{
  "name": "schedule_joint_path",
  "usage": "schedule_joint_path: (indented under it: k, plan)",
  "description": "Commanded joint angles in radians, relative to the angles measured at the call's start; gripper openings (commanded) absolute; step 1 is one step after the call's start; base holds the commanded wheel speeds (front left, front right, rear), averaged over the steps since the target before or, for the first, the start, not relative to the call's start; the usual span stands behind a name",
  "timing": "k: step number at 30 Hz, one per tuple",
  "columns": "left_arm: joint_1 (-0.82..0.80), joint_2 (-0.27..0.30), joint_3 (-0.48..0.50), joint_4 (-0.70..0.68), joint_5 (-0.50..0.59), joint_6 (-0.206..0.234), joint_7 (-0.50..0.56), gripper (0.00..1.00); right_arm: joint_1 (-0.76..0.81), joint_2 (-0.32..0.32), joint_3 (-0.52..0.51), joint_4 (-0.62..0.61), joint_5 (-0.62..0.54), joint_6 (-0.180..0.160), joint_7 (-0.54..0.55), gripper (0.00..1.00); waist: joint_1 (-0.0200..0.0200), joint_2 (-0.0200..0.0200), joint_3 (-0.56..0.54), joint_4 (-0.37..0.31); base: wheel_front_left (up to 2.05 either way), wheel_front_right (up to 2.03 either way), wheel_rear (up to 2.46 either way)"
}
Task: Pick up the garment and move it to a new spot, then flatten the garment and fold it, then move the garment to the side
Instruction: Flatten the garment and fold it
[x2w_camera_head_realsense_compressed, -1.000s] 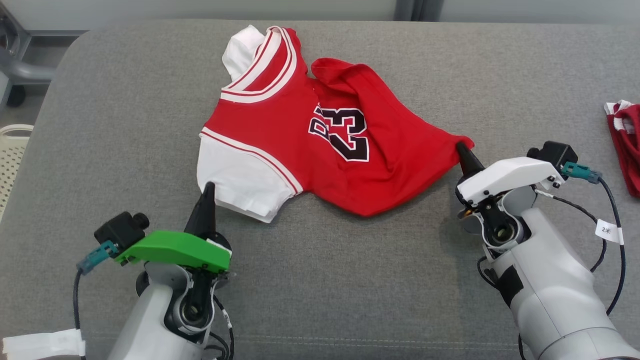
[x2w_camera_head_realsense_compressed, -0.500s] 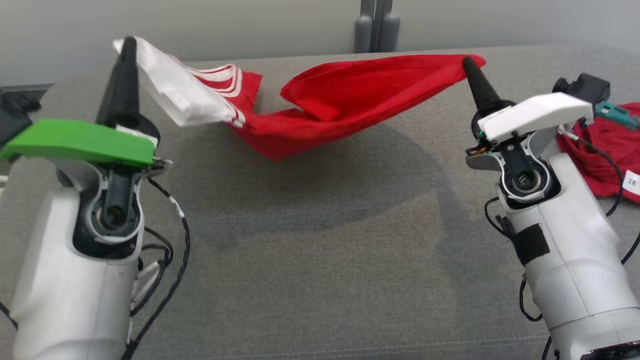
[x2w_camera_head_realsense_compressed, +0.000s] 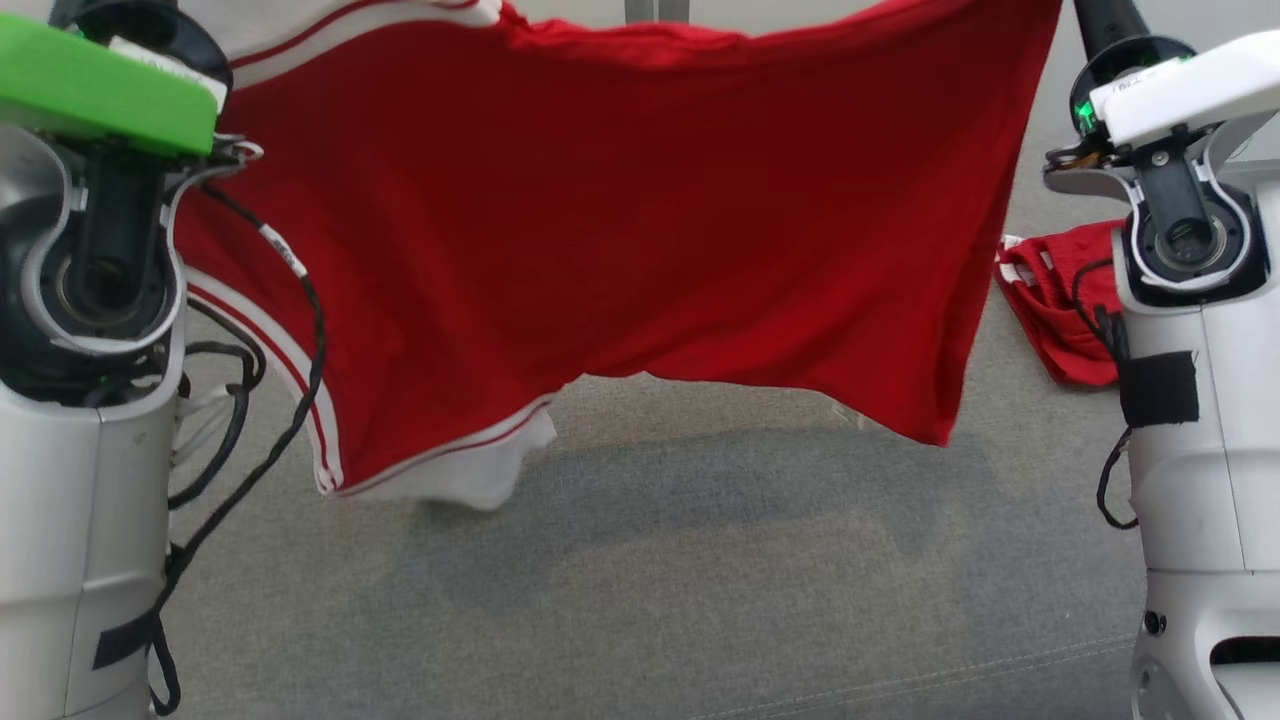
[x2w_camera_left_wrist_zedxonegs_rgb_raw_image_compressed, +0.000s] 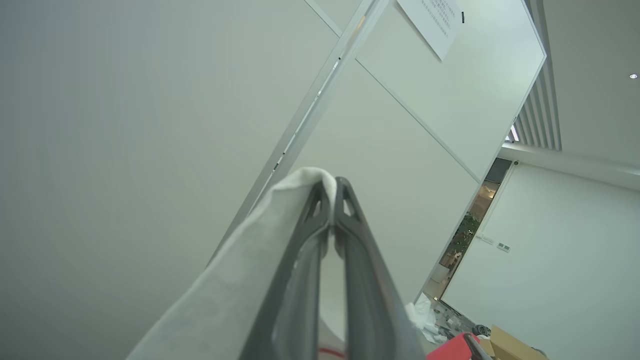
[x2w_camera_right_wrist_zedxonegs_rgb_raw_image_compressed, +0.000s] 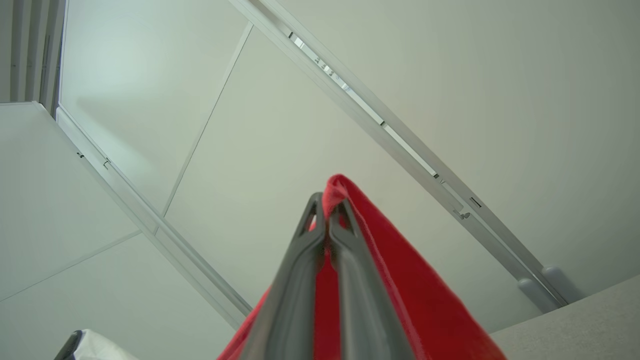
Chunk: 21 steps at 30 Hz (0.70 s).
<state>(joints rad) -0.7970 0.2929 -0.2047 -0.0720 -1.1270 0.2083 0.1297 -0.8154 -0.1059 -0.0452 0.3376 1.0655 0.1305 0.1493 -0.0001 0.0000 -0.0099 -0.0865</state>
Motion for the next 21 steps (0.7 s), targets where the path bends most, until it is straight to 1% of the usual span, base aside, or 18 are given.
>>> schedule_joint_path:
  k: [1,7,8,9,12,14,17,19,21]
  plan:
    - [-0.021,0.009,-0.002,0.002,0.007,0.006,0.003,0.0,-0.013,0.004,-0.007,-0.003,-0.018,0.0,0.007,0.0,0.0001,0.0,-0.006,-0.016,0.0,0.0,0.0]
    - [-0.15,0.035,-0.032,0.086,0.045,0.038,0.064,0.0,-0.119,0.041,-0.102,0.034,-0.164,0.0,0.089,0.0,0.0001,0.0,0.054,-0.04,0.0,0.0,0.0]
    - [-0.205,0.045,-0.041,0.13,0.059,0.043,0.078,0.0,-0.171,0.048,-0.128,0.061,-0.208,0.0,0.103,0.0,0.0001,0.0,0.089,-0.047,0.0,0.0,0.0]
    - [-0.234,0.048,-0.042,0.156,0.066,0.045,0.083,0.0,-0.2,0.05,-0.142,0.08,-0.228,0.0,0.105,0.0,0.0001,0.0,0.11,-0.05,0.0,0.0,0.0]
    - [-0.333,0.064,-0.059,0.239,0.105,0.042,0.094,0.0,-0.302,0.054,-0.157,0.161,-0.293,0.0,0.108,0.0,0.0001,0.0,0.177,-0.056,0.0,0.0,0.0]
    - [-0.405,0.074,-0.077,0.3,0.133,0.038,0.098,0.0,-0.382,0.055,-0.151,0.234,-0.333,0.0,0.086,0.0,0.0001,0.0,0.226,-0.06,0.0,0.0,0.0]
    - [-0.523,0.082,-0.102,0.391,0.19,0.026,0.076,0.0,-0.51,0.053,-0.142,0.351,-0.39,0.0,0.026,0.0,0.0001,0.0,0.297,-0.065,0.0,0.0,0.0]
    - [-0.603,0.086,-0.114,0.453,0.236,0.017,0.042,0.0,-0.597,0.053,-0.133,0.419,-0.429,0.0,-0.031,0.0,0.0001,0.0,0.34,-0.066,0.0,0.0,0.0]
    - [-0.684,0.078,-0.124,0.508,0.275,0.005,-0.013,0.0,-0.682,0.054,-0.134,0.478,-0.464,0.0,-0.105,0.0,0.0001,0.0,0.378,-0.062,0.0,0.0,0.0]
